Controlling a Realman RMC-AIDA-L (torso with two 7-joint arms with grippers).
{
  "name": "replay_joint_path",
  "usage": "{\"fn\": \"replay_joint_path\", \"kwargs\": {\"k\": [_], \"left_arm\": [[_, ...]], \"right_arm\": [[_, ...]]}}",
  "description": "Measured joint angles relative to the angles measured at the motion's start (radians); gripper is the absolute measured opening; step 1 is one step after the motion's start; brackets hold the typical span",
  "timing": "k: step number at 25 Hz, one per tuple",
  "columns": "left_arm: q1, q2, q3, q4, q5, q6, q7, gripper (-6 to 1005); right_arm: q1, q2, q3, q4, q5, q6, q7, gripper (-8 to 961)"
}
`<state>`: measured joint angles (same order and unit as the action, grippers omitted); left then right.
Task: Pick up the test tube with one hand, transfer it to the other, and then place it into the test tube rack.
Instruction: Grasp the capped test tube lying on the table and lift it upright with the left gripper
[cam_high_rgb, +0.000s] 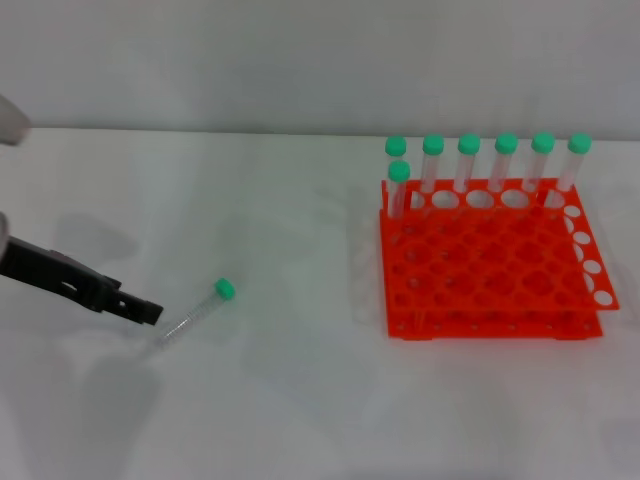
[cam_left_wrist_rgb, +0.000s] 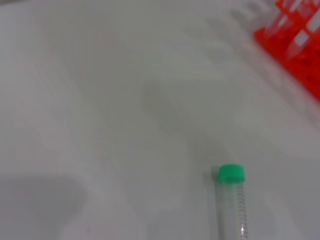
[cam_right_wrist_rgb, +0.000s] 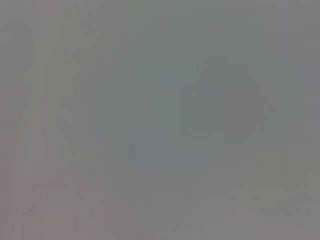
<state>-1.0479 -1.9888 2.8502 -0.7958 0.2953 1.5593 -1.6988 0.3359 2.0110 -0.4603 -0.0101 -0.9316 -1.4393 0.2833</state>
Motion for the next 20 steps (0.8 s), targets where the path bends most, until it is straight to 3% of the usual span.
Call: {"fn": "replay_joint_path", "kwargs": {"k": [9, 17, 20], "left_arm": [[-0.051, -0.041, -0.001, 0.073, 0.12, -0.12, -0.036, 880], [-0.088, -0.047, -0.002, 0.123, 0.194, -0.159, -0.068, 873], [-0.104, -0.057, -0.002, 0.125, 0.232, -0.171, -0.087, 757]], "right_arm": [[0.002, 0.0, -0.001, 0.003, -0.001, 0.0, -0.001, 647], [0.005, 0.0, -0.001, 0.004, -0.001, 0.0, -0.001, 646], [0.005, 0.0, -0.001, 0.004, 0.001, 0.001, -0.001, 645]]}}
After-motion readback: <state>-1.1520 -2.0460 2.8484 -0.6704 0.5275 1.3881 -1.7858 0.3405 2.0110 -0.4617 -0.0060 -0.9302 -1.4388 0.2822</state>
